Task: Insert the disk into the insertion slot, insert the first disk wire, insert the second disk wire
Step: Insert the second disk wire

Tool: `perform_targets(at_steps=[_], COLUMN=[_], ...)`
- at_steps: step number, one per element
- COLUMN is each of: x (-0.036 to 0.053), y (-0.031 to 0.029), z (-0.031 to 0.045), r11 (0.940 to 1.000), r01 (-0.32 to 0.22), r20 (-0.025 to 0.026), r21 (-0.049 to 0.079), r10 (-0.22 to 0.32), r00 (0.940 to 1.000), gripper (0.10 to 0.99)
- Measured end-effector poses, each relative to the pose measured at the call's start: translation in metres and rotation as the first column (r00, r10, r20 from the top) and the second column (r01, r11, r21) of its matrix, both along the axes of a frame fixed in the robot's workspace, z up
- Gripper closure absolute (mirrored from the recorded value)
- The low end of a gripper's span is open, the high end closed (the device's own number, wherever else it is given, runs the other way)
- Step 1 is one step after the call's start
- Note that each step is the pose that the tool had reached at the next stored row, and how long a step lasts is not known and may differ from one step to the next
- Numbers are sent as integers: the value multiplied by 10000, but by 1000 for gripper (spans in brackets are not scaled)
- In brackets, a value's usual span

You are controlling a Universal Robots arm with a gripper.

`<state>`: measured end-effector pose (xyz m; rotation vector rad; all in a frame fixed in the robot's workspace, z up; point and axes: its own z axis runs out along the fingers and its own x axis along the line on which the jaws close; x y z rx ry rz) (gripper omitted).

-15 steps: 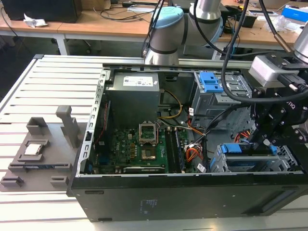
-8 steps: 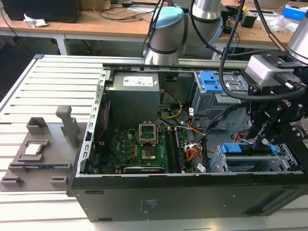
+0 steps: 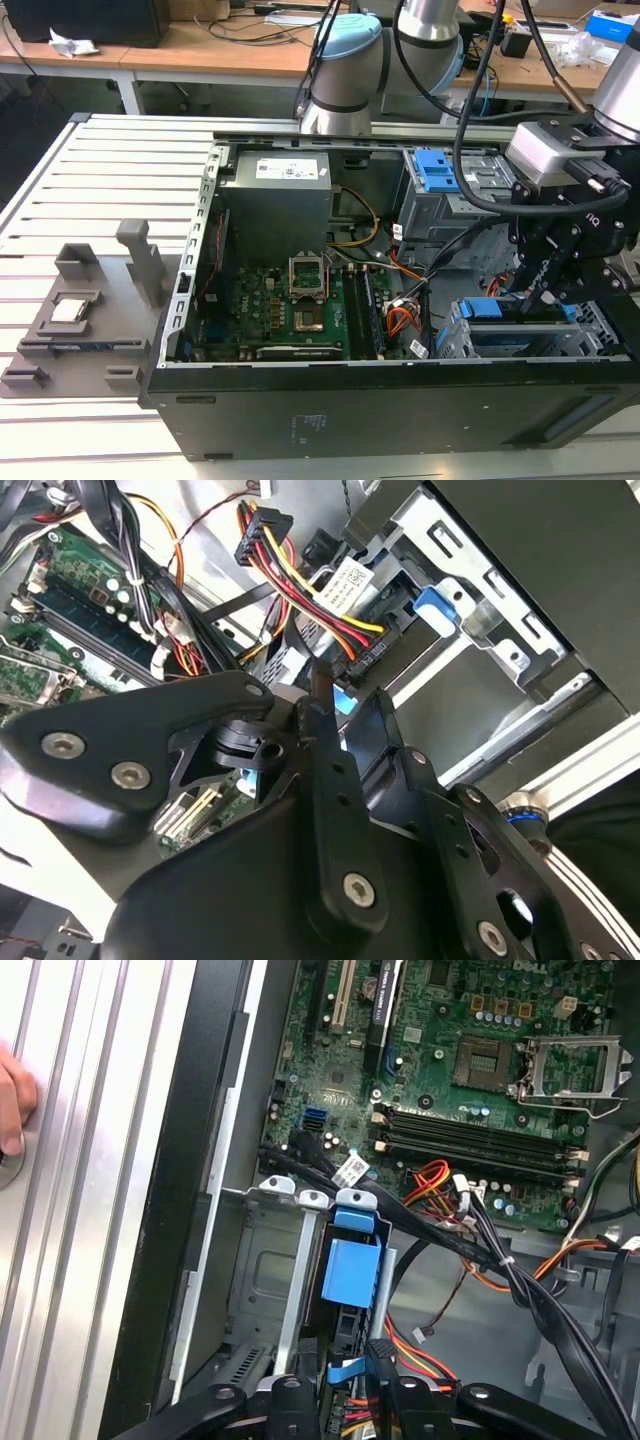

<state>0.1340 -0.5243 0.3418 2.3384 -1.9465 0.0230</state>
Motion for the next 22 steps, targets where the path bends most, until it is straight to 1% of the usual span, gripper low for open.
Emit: perform_targets(at_steps=[4, 5, 6, 8, 13, 14, 15, 22], x=[0, 0, 0, 0, 0, 0, 0, 0], y=[-5, -7, -7, -8, -8, -8, -8, -8], z=[-3, -8, -24, -28, -30, -29, -29, -30], r11=[9999, 9997, 9996, 9996, 9996, 9996, 9996, 9996], r01=[0, 0, 0, 1, 0, 1, 1, 0], r20=[0, 0, 0, 0, 0, -1, 0, 0], r21=[-171, -249, -273, -291, -291, -292, -294, -294], r10=[0, 0, 0, -1, 0, -1, -1, 0], r00=[10000, 10000, 10000, 10000, 10000, 10000, 10000, 10000], gripper=[757, 757, 757, 757, 757, 839, 886, 886])
